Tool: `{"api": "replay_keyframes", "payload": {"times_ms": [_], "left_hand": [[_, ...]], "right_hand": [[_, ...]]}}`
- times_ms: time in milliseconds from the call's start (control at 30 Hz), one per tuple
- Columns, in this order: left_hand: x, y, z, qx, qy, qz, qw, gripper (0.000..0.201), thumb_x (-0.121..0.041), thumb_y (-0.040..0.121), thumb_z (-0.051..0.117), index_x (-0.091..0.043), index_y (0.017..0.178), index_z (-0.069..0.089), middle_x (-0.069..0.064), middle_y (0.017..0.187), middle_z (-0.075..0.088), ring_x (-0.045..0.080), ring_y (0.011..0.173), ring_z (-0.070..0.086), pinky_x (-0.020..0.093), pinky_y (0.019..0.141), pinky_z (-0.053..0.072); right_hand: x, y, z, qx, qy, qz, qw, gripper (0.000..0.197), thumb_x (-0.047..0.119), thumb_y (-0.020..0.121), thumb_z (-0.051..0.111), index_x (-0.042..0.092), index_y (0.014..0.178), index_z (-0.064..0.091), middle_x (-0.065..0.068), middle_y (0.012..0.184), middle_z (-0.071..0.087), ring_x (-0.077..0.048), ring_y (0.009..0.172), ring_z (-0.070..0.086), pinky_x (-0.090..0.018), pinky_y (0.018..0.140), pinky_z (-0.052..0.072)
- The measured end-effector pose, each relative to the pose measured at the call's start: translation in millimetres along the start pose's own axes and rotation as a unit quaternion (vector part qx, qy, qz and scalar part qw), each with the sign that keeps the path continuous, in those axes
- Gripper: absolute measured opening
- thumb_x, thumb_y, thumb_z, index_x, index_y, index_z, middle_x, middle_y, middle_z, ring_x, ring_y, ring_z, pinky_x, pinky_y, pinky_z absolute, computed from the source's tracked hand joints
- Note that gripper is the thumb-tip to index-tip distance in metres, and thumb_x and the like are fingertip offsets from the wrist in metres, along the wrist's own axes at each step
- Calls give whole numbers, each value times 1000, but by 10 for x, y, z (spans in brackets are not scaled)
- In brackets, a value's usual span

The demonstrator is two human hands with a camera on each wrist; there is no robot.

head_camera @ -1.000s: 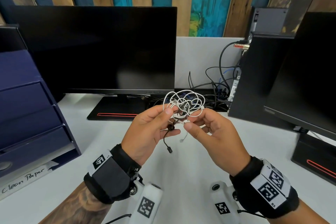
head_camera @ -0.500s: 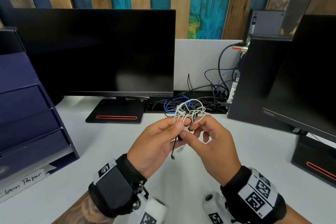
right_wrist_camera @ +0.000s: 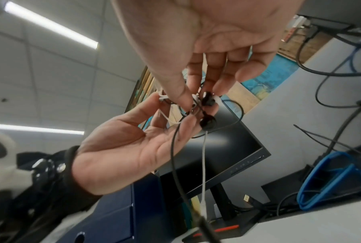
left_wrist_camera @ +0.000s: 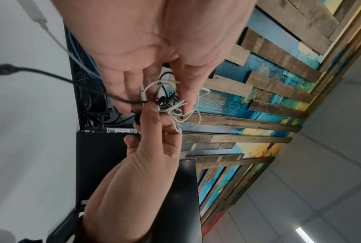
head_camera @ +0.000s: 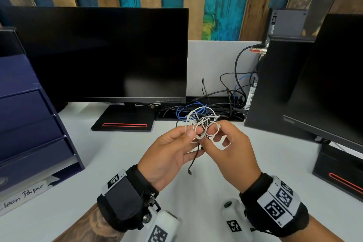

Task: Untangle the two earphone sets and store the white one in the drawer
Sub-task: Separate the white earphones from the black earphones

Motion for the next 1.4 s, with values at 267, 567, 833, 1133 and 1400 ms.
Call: {"api": "replay_keyframes", "payload": {"times_ms": [267,567,833,1133,1400], "left_hand": [[-17,10,-69,-34,0,-14,999,17,-28,92,57,-19,98,70,5,114,68,24,110,62,46,97,47],[-64,21,-133,-57,-4,-4,998,16,-27,91,57,-17,99,68,4,109,67,25,102,66,38,83,50],[-49,18,-148,-64,32,-10,997,21,-30,93,57,-17,105,68,4,112,68,22,99,64,38,82,47],[-88,39,-192,-76,16,-2,997,15,-22,99,52,-15,101,65,4,103,68,23,95,67,37,81,51],[-98,52,-200,-82,9,-7,997,14,-20,99,51,-13,98,63,7,99,70,25,93,68,39,78,50]], "right_hand": [[-74,-26,61,20,36,45,998,25,11,84,75,27,86,57,10,80,59,-10,71,53,-13,59,40],[-54,4,55,20,81,40,996,19,9,87,76,21,86,62,-3,84,61,-18,74,62,-29,63,51],[-94,-24,96,44,114,85,989,27,10,87,77,11,77,52,-6,67,56,-24,56,52,-46,56,54],[-69,-31,122,83,83,58,991,12,20,91,74,19,88,62,4,90,65,-13,81,64,-33,67,53],[-110,-36,164,90,165,99,977,6,14,97,65,16,100,60,2,89,70,-19,77,68,-29,67,52]]}}
Point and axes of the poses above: each hand's wrist, its own y-axis towards the middle knuckle, its own z-axis out of the palm, x = y × z, the point moved 5 cm from there along y, towards the middle knuckle
